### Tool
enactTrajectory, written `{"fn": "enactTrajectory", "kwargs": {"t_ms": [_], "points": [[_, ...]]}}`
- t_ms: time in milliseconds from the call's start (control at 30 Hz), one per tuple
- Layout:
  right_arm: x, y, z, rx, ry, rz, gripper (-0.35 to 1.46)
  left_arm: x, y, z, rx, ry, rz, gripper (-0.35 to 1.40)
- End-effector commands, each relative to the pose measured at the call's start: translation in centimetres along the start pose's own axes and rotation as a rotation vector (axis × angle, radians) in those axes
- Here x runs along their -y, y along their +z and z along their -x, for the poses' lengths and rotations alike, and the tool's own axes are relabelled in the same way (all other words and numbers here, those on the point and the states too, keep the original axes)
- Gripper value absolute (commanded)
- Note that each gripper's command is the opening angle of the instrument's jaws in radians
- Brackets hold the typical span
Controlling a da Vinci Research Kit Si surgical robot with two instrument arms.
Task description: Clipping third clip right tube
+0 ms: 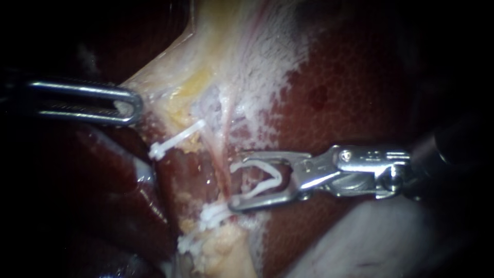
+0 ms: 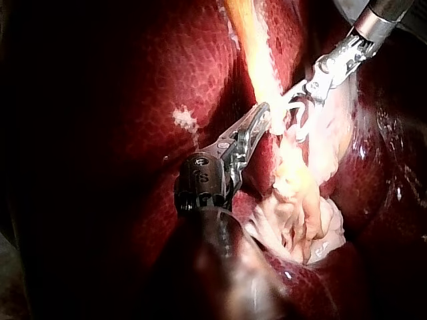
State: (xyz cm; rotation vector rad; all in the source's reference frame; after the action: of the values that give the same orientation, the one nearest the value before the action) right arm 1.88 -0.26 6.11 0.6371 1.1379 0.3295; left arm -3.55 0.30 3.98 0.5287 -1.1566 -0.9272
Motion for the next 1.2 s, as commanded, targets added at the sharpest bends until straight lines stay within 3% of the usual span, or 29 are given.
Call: {"fn": "enactTrajectory", "kwargs": {"t_ms": [33,867,967,1033,1200], "points": [[0.00,0.02,-0.01,0.000,0.000,0.000,0.60,0.00,0.02,-0.01,0.000,0.001,-0.001,-0.35],[0.03,0.14,-0.12,0.012,0.039,-0.055,0.41,0.01,0.05,-0.05,-0.001,0.003,-0.005,-0.35],[0.01,0.13,-0.11,0.013,0.075,-0.053,0.24,0.01,0.05,-0.06,-0.001,0.003,-0.005,-0.35],[-0.01,0.11,-0.10,0.014,0.116,-0.052,-0.02,0.01,0.05,-0.06,-0.001,0.004,-0.005,-0.35],[-0.05,0.07,-0.06,0.016,0.138,-0.052,-0.27,0.01,0.05,-0.06,-0.001,0.003,-0.005,-0.35]]}}
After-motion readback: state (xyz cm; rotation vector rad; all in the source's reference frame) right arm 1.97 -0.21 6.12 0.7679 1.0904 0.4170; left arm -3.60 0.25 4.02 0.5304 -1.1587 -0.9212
